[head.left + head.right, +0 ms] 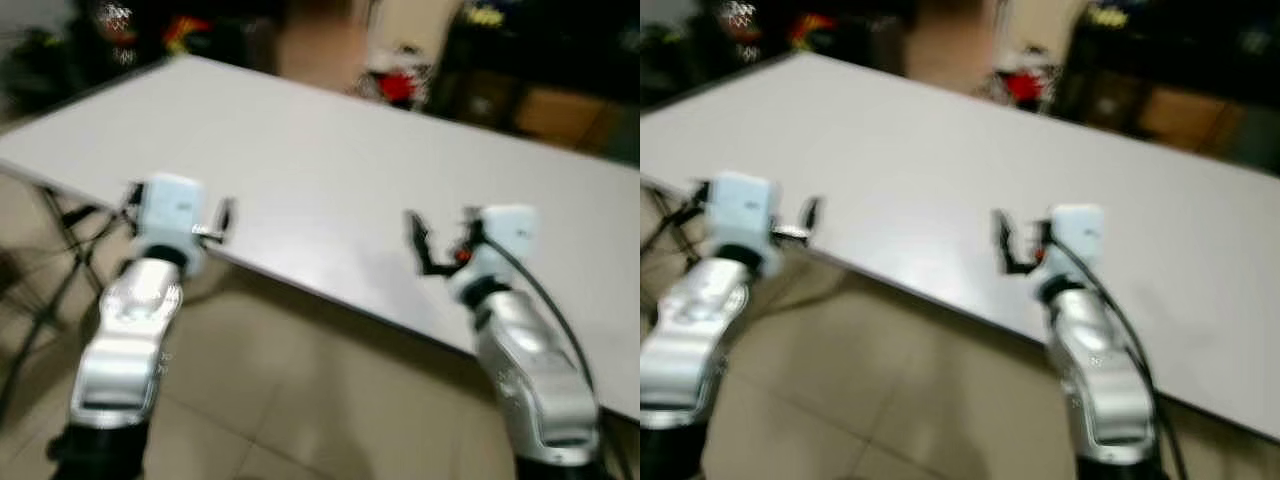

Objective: Setting the table

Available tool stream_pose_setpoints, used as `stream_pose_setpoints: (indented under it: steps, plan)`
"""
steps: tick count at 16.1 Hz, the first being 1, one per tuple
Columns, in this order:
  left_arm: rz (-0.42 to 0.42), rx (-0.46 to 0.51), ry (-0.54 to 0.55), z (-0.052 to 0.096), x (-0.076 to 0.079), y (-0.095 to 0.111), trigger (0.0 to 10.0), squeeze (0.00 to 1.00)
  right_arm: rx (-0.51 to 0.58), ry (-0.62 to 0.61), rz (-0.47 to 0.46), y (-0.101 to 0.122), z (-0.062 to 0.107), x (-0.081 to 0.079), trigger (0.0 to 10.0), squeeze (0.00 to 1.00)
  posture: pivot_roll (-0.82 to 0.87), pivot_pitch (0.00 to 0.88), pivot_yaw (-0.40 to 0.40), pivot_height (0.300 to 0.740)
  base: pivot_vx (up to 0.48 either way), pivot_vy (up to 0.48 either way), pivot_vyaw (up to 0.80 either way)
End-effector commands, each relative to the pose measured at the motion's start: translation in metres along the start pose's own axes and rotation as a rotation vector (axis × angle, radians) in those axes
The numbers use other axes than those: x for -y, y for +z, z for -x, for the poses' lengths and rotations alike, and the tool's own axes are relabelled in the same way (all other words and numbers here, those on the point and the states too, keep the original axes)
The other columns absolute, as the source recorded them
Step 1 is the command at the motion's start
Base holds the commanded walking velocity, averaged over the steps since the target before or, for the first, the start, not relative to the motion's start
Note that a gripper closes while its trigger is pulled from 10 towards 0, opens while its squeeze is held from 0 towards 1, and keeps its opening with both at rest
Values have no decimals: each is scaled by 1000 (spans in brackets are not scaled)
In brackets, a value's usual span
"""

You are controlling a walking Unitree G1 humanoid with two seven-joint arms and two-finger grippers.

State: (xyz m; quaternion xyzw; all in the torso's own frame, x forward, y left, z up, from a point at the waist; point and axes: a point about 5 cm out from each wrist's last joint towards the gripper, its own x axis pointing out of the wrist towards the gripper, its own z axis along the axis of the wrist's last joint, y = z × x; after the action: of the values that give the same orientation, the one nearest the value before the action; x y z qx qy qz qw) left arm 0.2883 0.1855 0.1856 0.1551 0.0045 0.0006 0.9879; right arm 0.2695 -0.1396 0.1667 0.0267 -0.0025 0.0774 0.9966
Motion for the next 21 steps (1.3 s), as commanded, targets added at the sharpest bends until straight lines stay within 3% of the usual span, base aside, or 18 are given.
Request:
stream_pose_setpoints:
  steps: [1, 21]
  plan:
    - [5, 14, -24, 0, 7, 4, 10000, 0, 5, -25, 17, 3, 1, 7, 10000, 0, 66, 0, -28, 740, 0, 334, 800]
    - [-12, 13, -36, -3, 8, 4, 10000, 0, 4, -23, 14, 2, -1, 6, 10000, 0, 62, 0, -15, 740, 0, 336, 800]
